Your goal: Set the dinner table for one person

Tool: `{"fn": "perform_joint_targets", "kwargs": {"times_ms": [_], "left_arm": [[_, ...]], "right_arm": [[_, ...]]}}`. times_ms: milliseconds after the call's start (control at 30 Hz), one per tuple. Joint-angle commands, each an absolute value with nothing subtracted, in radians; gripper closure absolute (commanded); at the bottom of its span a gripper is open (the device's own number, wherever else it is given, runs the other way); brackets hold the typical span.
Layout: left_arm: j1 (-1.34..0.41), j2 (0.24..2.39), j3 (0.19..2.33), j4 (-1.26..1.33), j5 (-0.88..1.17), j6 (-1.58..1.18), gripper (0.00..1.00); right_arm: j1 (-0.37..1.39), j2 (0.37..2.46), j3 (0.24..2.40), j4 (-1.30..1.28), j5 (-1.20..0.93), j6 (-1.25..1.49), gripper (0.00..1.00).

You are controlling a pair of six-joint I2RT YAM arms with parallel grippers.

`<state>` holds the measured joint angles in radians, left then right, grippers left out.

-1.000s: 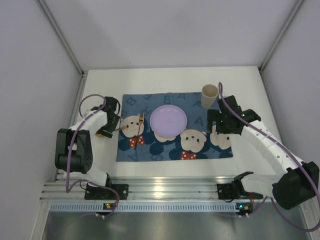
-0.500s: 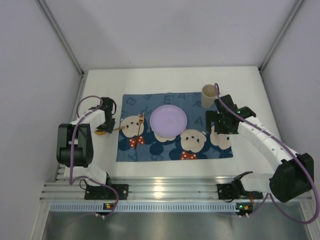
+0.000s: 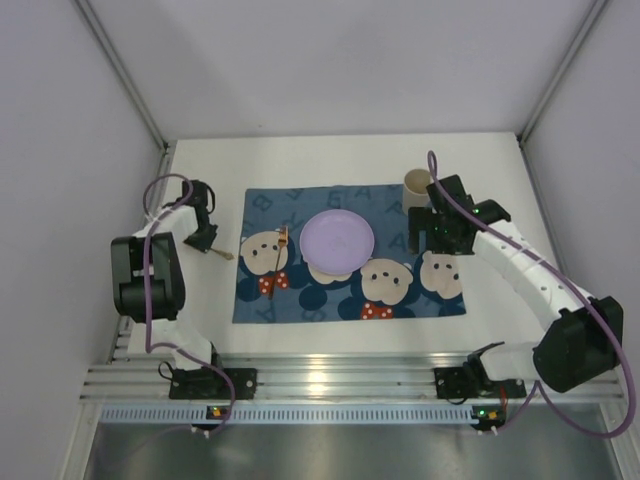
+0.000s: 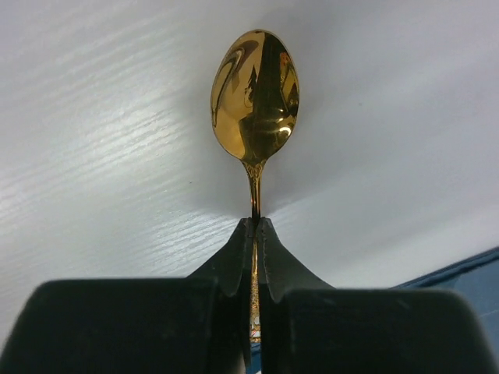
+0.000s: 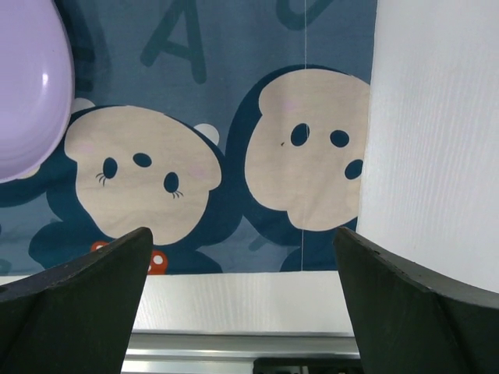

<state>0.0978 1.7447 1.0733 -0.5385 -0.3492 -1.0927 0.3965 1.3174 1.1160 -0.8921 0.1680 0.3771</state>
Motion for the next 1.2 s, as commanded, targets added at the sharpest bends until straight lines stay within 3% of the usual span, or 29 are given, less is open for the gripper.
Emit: {"fn": "perform_joint_targets", "kwargs": {"times_ms": [0, 233, 533, 733, 1167], "left_arm": [[0.100, 1.726, 1.201, -0.577, -0.376, -0.913, 1.00], [-0.084, 1.770, 1.599, -0.692, -0.387, -0.790, 1.00], [-0.526, 1.977, 1.966, -0.772, -0.278, -0.785, 1.00], [-0.771, 2.135, 2.084, -0.790, -0.164, -0.761, 1.00], [-0.968, 2.282, 2.105, -0.839, -0.192, -0.891, 1.00]], "right_arm": [[0.400, 1.313, 1.183, -0.902, 0.192, 0.387, 0.00], [0.402, 1.249, 1.210, -0.916, 0.198, 0.419, 0.00], [0.400, 1.056, 1.224, -1.008, 0.218, 0.477, 0.00], [0.399, 0.905, 1.204, -1.106, 0.235, 0.508, 0.00], [0.399, 0.692, 1.173, -1.267, 0.225, 0.534, 0.00]]}}
